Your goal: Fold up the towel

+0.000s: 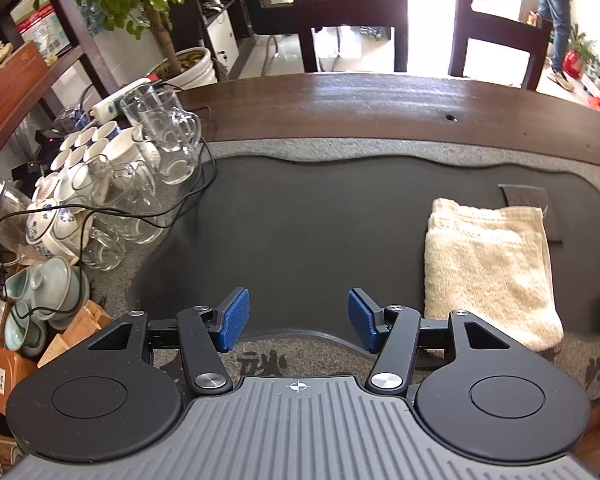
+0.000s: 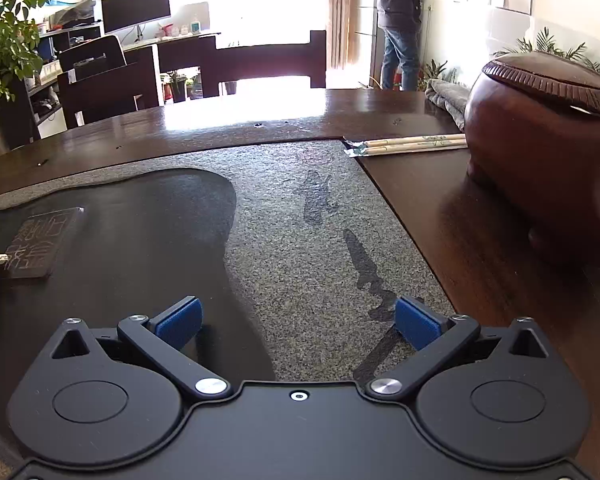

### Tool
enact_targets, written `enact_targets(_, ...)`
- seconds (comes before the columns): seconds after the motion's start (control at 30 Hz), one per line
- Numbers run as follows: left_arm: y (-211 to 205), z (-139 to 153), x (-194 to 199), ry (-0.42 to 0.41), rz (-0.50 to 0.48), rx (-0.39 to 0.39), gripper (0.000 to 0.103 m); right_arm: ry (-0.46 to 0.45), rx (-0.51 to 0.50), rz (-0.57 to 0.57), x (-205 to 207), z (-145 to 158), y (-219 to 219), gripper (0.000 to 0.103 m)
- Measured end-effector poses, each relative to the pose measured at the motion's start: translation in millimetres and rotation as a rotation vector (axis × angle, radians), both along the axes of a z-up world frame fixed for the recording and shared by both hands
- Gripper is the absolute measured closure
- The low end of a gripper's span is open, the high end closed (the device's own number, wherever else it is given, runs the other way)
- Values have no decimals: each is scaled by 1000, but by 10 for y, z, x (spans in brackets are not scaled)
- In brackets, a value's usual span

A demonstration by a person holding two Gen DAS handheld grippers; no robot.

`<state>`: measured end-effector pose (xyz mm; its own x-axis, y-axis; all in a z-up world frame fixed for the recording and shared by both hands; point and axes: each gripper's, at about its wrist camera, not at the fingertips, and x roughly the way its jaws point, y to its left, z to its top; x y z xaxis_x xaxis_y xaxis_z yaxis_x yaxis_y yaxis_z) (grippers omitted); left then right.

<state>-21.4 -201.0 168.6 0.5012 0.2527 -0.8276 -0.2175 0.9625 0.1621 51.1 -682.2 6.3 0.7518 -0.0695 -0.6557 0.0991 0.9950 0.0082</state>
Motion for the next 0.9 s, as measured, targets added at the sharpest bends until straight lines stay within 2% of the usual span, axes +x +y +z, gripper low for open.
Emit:
enact_targets(0.4,21,186,57,-33,30,31,47,-16,-28,20,-13,-36,32,0)
enact_targets(0.9,37,231,94,-25,54,58,47,-24,-27,25,-19,-43,11,0)
